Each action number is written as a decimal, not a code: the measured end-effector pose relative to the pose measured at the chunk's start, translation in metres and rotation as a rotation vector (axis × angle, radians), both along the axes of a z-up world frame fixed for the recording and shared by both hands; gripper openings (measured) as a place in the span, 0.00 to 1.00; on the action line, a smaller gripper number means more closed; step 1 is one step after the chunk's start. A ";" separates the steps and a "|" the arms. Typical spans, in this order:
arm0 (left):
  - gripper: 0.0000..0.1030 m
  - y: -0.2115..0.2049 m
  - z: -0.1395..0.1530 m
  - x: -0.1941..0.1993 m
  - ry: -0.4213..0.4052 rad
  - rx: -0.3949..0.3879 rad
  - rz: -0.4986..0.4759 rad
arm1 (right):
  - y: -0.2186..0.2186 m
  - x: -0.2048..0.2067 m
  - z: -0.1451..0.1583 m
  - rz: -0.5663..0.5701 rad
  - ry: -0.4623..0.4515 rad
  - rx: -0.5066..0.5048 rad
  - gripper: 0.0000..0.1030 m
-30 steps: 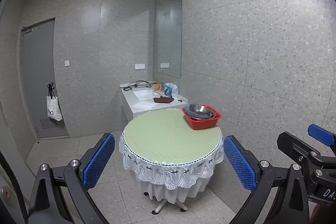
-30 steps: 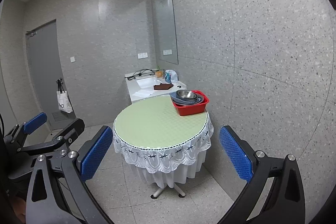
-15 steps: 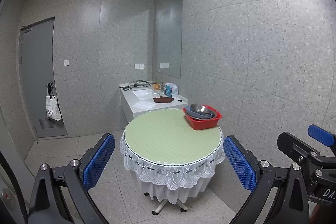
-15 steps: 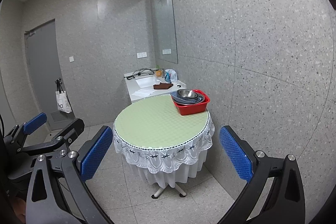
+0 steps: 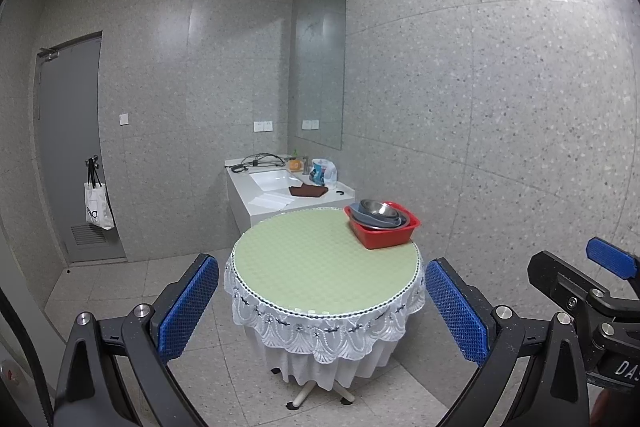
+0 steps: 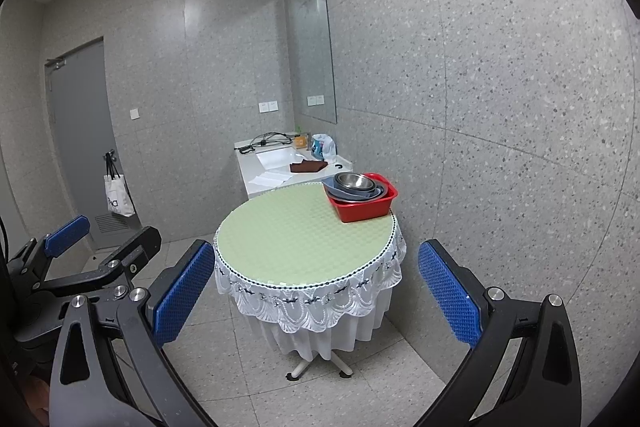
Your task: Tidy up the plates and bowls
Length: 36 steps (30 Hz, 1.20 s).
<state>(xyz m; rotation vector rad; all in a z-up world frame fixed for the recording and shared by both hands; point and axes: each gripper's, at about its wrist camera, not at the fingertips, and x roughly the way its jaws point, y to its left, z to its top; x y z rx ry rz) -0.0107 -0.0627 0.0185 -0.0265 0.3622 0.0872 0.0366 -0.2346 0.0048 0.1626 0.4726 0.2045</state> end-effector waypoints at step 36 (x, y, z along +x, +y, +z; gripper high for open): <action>0.99 -0.006 -0.006 -0.004 -0.013 0.010 0.008 | -0.007 0.004 0.001 0.000 -0.005 0.000 1.00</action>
